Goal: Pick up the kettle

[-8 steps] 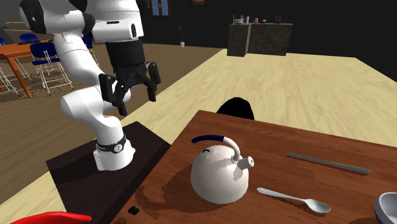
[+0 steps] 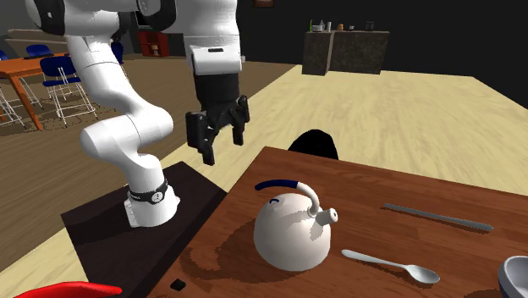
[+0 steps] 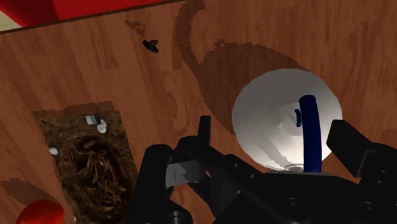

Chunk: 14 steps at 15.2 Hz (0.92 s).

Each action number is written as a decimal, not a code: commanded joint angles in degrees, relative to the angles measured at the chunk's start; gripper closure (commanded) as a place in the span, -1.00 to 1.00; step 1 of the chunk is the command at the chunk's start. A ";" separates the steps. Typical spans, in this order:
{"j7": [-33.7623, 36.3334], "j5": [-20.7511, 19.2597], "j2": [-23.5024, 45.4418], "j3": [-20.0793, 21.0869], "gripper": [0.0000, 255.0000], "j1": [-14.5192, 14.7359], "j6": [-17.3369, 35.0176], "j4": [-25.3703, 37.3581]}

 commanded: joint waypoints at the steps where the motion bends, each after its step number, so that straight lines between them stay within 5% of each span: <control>1: 0.84 0.06 3.62 1.52 -1.00 0.72 1.44 1.67; 11: 5.87 -2.57 23.00 8.52 -1.00 3.86 5.81 13.75; 14: 6.06 -2.68 23.42 8.56 -1.00 3.89 8.10 11.87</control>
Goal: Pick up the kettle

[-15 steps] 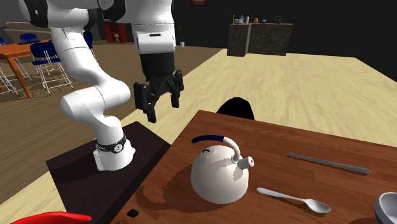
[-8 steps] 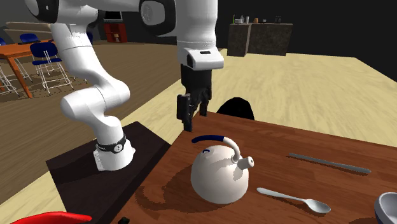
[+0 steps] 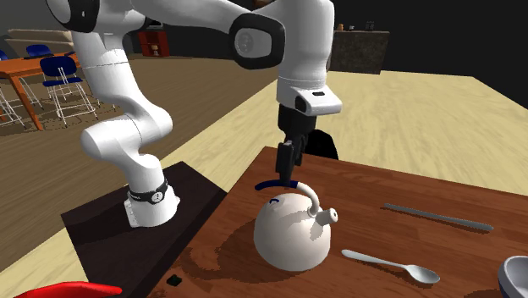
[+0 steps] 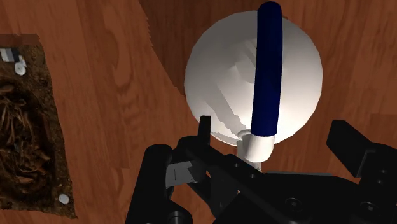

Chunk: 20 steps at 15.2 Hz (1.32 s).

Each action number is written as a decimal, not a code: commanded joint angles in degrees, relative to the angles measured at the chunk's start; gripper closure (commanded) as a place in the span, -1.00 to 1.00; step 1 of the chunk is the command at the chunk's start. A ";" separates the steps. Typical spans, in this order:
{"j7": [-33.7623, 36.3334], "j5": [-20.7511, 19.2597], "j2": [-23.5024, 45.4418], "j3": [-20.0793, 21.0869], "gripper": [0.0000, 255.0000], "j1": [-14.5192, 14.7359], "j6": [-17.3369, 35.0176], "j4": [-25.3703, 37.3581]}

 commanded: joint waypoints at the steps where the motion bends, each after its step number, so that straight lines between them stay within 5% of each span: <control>1: 0.22 -0.11 0.42 0.13 -1.00 0.07 1.58 -1.17; 6: 0.48 -0.30 1.11 0.20 -1.00 0.08 4.31 -3.24; 7: 0.45 -0.29 1.06 0.18 1.00 0.07 4.34 -3.32; 20: 0.19 -0.09 0.35 0.12 1.00 0.07 1.26 -0.92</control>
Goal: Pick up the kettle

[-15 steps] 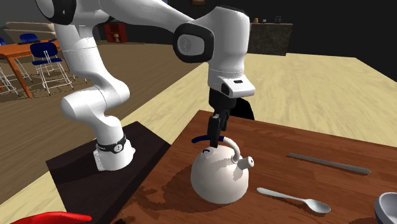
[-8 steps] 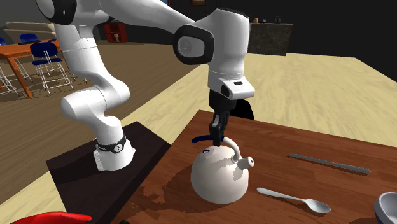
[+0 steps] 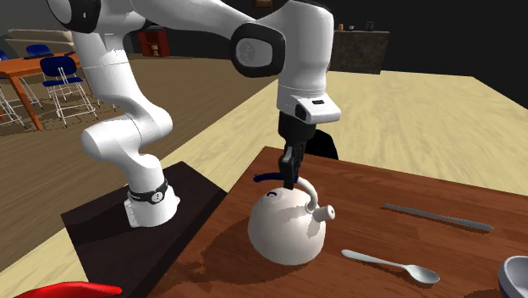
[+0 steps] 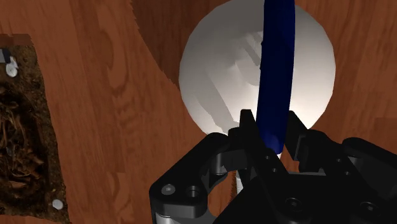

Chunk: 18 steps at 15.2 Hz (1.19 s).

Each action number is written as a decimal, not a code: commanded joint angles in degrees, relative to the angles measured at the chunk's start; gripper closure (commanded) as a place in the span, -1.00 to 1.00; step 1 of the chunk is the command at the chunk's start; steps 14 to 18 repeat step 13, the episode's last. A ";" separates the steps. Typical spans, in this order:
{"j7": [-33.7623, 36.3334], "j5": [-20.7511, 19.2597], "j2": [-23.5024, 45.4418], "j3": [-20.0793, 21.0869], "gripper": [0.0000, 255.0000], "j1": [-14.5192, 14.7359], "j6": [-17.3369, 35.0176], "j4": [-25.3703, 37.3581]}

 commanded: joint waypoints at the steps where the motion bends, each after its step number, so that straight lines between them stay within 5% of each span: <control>1: -0.14 0.09 -0.39 -0.05 1.00 -0.02 -1.47 1.18; 11: -0.65 0.33 -1.29 -0.21 1.00 -0.08 -9.11 7.96; 18: -0.66 0.33 -1.29 -0.21 1.00 -0.08 -9.23 8.07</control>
